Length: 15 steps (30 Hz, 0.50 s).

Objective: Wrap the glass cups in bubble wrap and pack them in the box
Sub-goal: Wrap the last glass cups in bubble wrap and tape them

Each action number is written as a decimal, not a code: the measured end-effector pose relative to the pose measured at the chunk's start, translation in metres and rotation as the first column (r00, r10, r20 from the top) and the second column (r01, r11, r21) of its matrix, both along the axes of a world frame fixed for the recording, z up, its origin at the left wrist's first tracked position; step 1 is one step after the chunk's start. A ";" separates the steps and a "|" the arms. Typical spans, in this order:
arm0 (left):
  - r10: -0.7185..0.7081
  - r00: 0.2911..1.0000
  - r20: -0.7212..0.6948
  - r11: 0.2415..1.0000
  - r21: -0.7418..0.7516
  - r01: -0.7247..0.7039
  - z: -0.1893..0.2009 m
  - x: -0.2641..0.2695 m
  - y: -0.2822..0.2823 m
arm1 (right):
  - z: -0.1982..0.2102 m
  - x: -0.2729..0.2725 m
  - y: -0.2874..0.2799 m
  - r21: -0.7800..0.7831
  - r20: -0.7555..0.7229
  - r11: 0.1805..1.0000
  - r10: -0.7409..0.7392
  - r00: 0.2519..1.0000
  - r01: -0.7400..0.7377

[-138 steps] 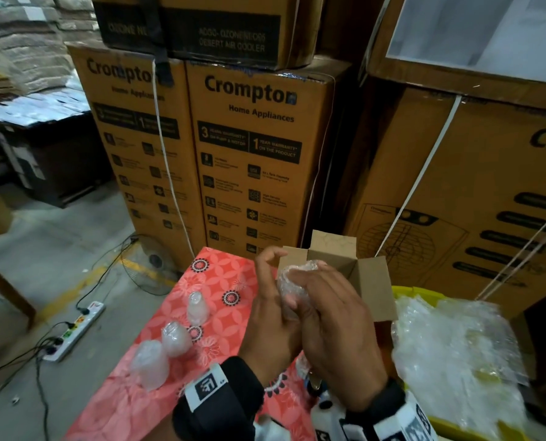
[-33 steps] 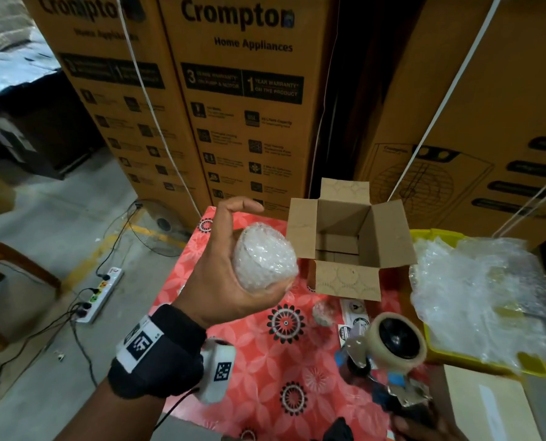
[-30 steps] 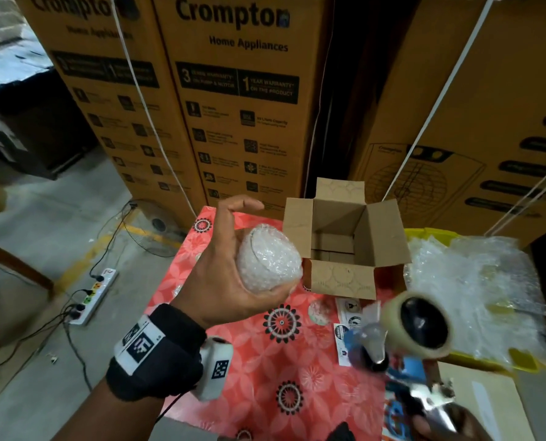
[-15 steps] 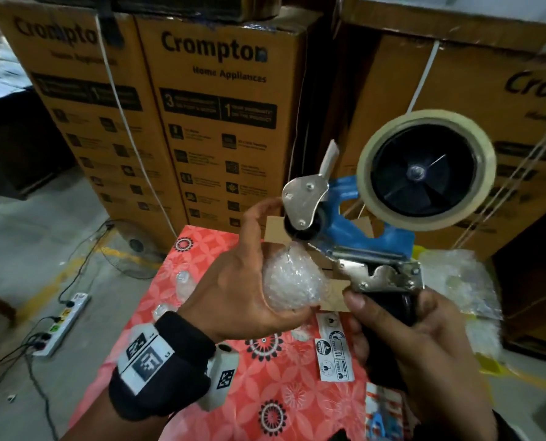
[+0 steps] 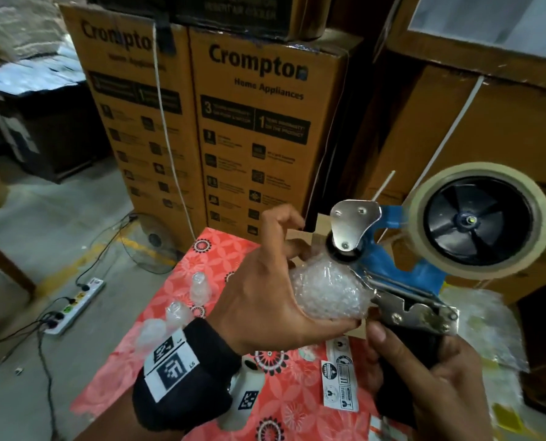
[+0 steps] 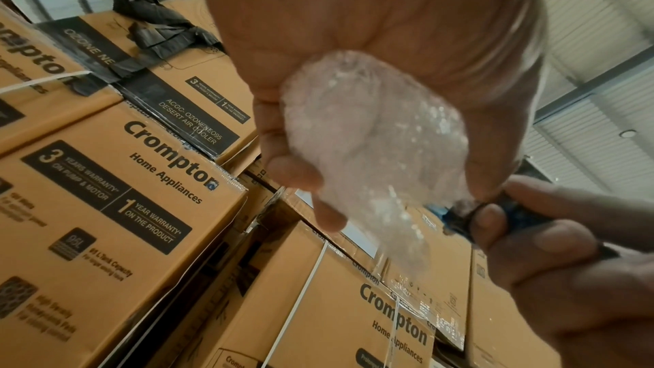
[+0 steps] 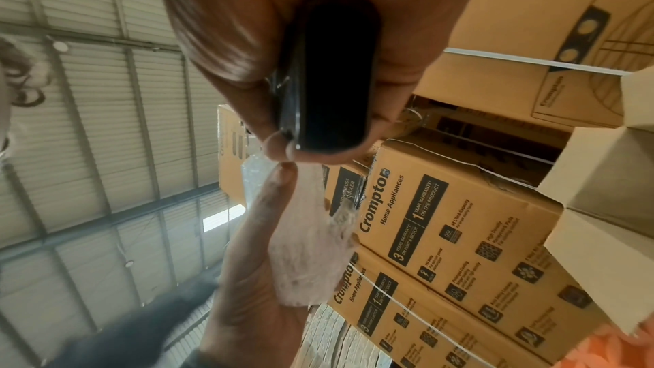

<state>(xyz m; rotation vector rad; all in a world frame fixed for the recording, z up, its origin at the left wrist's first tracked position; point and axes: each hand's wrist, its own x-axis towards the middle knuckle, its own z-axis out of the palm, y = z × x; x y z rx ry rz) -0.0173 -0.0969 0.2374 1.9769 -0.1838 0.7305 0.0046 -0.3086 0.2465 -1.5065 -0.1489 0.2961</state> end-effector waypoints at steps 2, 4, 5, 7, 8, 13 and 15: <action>-0.008 0.999 0.047 0.999 0.049 0.006 0.002 0.001 0.000 | -0.001 0.001 -0.001 -0.020 0.014 1.000 0.009 1.000 -0.008; 0.007 0.997 0.077 0.994 0.108 -0.016 0.003 0.001 0.000 | 0.000 0.001 -0.002 -0.033 0.037 0.999 0.010 0.999 -0.008; 0.027 0.996 0.085 0.993 0.114 -0.036 0.002 0.000 0.000 | 0.000 0.001 -0.002 -0.042 0.046 0.999 0.008 0.999 -0.006; 0.066 0.994 0.085 0.992 0.104 -0.074 0.003 -0.001 -0.003 | 0.004 0.000 -0.002 -0.057 0.074 0.998 -0.001 0.997 0.005; 0.077 0.994 0.079 0.992 0.089 -0.084 0.003 -0.001 -0.005 | 0.007 -0.002 -0.001 -0.054 0.093 0.998 -0.002 0.996 0.007; 0.062 0.993 0.097 0.998 0.005 -0.063 0.005 0.002 -0.009 | 0.016 -0.003 0.002 -0.034 0.108 0.999 0.014 0.994 -0.010; 0.067 0.993 0.095 0.997 0.043 -0.071 0.004 0.002 -0.009 | 0.015 -0.002 0.002 -0.025 0.095 1.000 0.019 0.995 -0.016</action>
